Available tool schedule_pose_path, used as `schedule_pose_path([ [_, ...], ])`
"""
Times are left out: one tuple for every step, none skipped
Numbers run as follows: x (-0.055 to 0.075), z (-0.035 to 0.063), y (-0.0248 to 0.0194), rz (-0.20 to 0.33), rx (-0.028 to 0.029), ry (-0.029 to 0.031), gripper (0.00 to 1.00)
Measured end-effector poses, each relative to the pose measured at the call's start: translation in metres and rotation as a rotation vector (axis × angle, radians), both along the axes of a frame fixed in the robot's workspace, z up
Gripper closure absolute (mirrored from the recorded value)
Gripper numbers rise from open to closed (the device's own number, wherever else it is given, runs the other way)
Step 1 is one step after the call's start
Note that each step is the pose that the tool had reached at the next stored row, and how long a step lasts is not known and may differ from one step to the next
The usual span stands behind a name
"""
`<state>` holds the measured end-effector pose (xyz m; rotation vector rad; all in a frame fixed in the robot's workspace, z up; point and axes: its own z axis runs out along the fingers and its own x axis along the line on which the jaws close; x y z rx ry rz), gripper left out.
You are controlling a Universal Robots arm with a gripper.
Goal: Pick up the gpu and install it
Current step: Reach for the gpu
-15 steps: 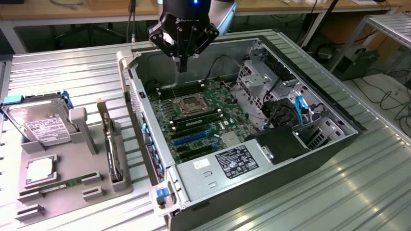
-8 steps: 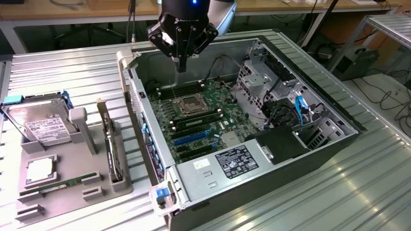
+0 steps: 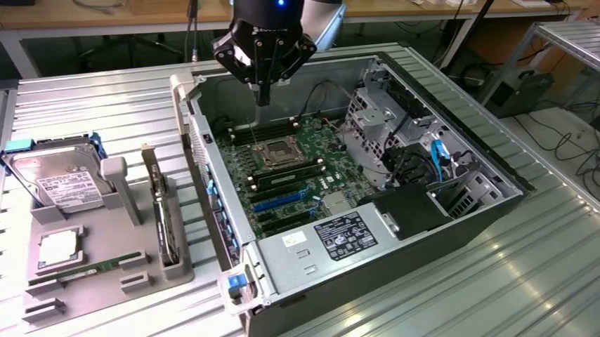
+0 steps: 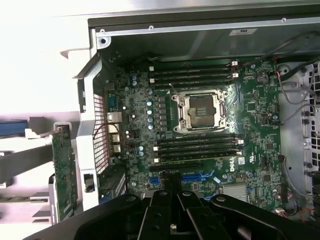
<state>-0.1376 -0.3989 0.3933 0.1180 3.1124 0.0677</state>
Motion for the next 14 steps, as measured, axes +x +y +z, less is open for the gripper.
schedule_pose_path([
  [-0.0005, 0.0000, 0.0000, 0.000, 0.0000, 0.0000, 0.89],
  [-0.0008, 0.0000, 0.0000, 0.000, 0.0000, 0.0001, 0.89],
  [-0.0012, 0.0000, 0.0000, 0.000, 0.0000, 0.0001, 0.89],
  [-0.0014, 0.0000, 0.0000, 0.000, -0.0001, 0.0001, 0.89],
  [-0.0017, 0.0000, 0.0000, 0.000, 0.0000, 0.0000, 0.89],
  [-0.0020, 0.0000, 0.0000, 0.000, 0.0000, 0.0000, 0.89],
  [-0.0023, 0.0000, 0.0000, 0.000, 0.0000, 0.0001, 0.89],
  [-0.0026, 0.0000, 0.0000, 0.000, 0.0000, 0.0000, 0.89],
  [-0.0029, 0.0000, 0.0000, 0.000, 0.0000, 0.0000, 0.89],
  [-0.0033, 0.0000, 0.0000, 0.000, 0.0000, 0.0000, 0.89],
  [-0.0036, 0.0000, 0.0000, 0.000, 0.0000, 0.0000, 0.89],
  [-0.0039, 0.0000, 0.0000, 0.000, 0.0000, 0.0001, 0.89],
  [-0.0042, 0.0000, 0.0000, 0.000, -0.0001, 0.0001, 0.89],
  [-0.0045, 0.0000, 0.0000, 0.000, 0.0000, 0.0000, 0.89],
])
